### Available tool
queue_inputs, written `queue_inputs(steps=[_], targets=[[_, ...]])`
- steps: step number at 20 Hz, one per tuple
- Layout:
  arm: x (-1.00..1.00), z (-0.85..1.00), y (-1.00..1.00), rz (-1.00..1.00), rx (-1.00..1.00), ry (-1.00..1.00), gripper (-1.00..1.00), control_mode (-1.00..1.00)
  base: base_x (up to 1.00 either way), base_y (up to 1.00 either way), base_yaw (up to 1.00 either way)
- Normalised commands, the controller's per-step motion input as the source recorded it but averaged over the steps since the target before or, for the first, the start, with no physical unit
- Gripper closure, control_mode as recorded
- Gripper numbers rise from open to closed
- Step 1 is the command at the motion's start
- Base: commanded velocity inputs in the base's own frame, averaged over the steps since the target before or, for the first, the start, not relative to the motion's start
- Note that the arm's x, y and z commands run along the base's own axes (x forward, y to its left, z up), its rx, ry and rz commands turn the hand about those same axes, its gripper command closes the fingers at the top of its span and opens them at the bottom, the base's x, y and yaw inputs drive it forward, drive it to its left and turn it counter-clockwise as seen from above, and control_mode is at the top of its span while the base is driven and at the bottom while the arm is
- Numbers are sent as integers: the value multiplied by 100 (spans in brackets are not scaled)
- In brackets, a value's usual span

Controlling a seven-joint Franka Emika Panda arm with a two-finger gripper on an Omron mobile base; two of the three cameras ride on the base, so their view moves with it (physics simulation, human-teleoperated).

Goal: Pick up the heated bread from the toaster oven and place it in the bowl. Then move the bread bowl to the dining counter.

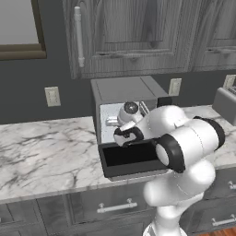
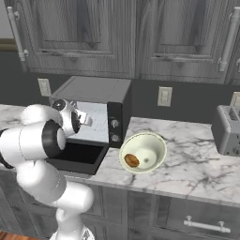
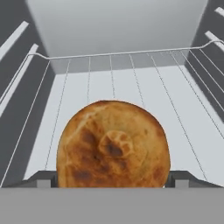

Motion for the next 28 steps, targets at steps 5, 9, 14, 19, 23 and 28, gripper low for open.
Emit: queue_inputs(steps=[5,9,14,19,23,28], targets=[[-99,86,-47,-16,6,0,100,-100,0,0,0],[-62,100,-65,-23,5,1,100,-100,0,0,0],[-23,76,-86,-25,3,13,100,-100,0,0,0],[-7,7,-100,-18,0,26,100,-100,0,0,0],[0,-39,-100,-18,0,28,100,-100,0,0,0],[-3,-55,-100,-12,5,24,100,-100,0,0,0]])
